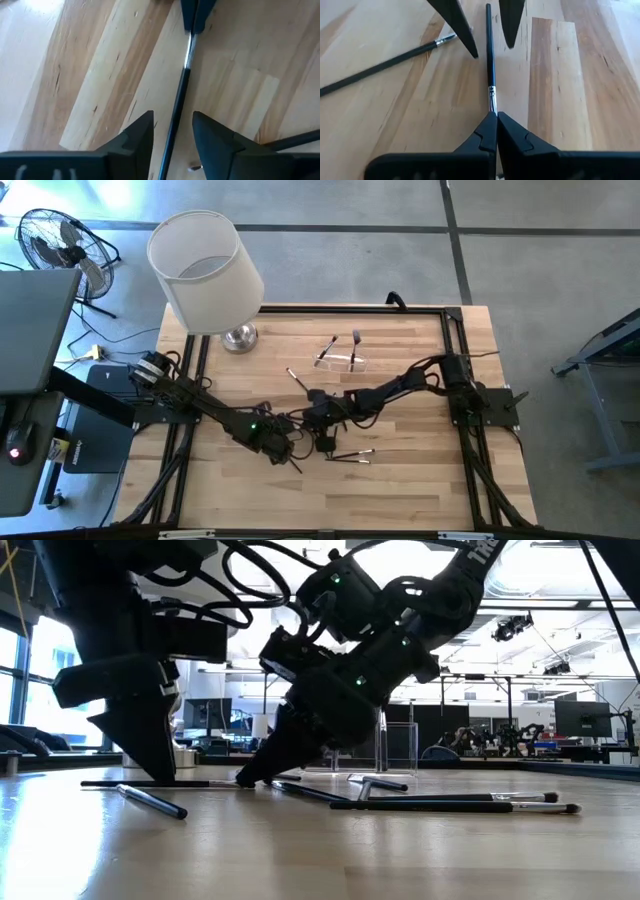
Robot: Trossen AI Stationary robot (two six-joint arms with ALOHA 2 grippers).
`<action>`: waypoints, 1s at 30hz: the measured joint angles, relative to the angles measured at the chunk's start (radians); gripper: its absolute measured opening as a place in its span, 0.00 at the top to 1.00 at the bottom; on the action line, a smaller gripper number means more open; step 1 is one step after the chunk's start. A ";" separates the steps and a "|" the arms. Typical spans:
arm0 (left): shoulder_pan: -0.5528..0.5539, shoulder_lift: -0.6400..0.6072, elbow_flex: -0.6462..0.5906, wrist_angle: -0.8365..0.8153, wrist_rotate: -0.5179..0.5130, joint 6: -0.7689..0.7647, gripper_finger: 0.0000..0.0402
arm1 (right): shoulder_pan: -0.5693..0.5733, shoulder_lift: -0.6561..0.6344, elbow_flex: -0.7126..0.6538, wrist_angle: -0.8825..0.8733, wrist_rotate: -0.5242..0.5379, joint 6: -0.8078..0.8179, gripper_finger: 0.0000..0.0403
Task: Put items in baskets/containers
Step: Put the eyeshadow brush into the transparent organizer
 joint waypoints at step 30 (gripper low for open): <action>0.000 -0.002 0.001 -0.026 0.133 0.160 0.95 | 0.018 -0.042 0.001 0.010 0.011 -0.018 1.00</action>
